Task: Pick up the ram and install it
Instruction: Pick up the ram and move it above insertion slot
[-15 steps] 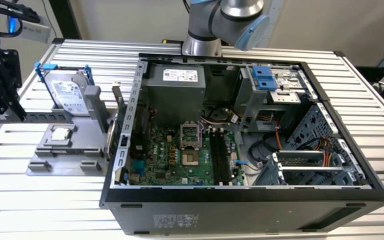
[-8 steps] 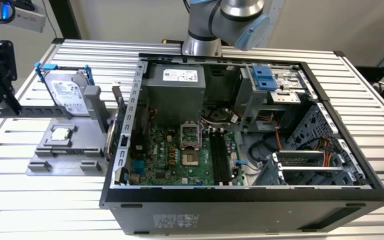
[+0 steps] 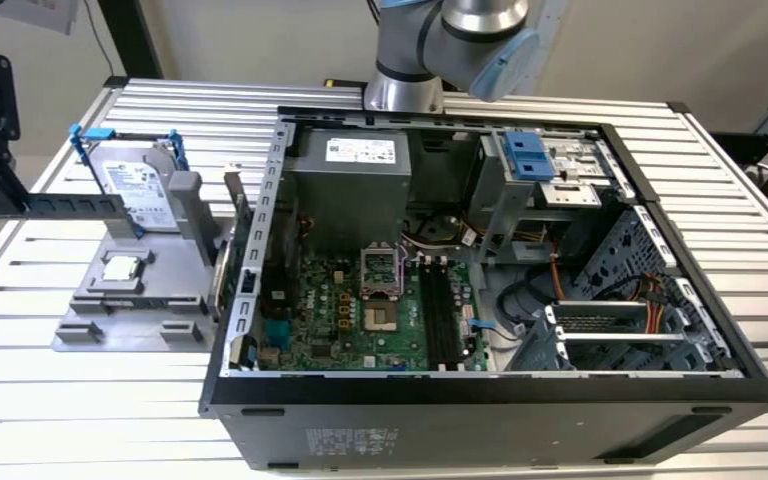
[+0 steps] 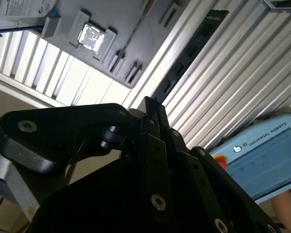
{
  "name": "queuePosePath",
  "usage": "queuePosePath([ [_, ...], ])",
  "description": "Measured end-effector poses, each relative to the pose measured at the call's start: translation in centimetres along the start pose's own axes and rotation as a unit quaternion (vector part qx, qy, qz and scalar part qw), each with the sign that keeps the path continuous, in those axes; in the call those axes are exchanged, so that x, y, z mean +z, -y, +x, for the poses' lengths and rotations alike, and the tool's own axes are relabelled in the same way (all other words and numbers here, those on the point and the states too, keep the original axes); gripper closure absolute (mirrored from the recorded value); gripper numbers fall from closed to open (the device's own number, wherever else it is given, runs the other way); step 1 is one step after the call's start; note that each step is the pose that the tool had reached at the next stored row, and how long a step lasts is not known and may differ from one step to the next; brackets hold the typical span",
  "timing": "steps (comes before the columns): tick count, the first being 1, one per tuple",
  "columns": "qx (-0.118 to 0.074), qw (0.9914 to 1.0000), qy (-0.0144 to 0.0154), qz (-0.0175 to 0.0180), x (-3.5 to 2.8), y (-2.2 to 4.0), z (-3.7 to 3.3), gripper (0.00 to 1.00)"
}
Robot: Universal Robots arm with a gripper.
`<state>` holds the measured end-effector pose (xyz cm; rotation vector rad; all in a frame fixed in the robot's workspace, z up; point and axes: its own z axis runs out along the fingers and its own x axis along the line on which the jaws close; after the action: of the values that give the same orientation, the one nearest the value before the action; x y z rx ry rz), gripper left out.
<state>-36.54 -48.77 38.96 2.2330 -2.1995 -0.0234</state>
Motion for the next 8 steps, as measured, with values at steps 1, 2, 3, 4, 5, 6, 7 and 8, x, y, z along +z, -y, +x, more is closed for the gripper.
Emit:
queuePosePath([
  [1, 0.000, 1.00000, 0.0000, 0.0000, -0.05, 0.00, 0.00, 1.00],
  [2, 0.000, 1.00000, 0.0001, 0.0000, -0.05, 0.00, 0.00, 1.00],
  [3, 0.000, 1.00000, 0.0002, 0.0001, -0.05, 0.00, 0.00, 1.00],
  [4, 0.000, 1.00000, 0.0003, 0.0000, -0.05, 0.00, 0.00, 1.00],
  [5, 0.000, 1.00000, 0.0003, 0.0001, -0.05, 0.00, 0.00, 1.00],
  [6, 0.000, 1.00000, 0.0003, 0.0000, -0.05, 0.00, 0.00, 1.00],
  [7, 0.000, 1.00000, 0.0003, 0.0000, -0.06, 0.07, 0.01, 1.00],
  [8, 0.000, 1.00000, 0.0002, -0.0001, -0.07, 0.19, 0.01, 1.00],
])
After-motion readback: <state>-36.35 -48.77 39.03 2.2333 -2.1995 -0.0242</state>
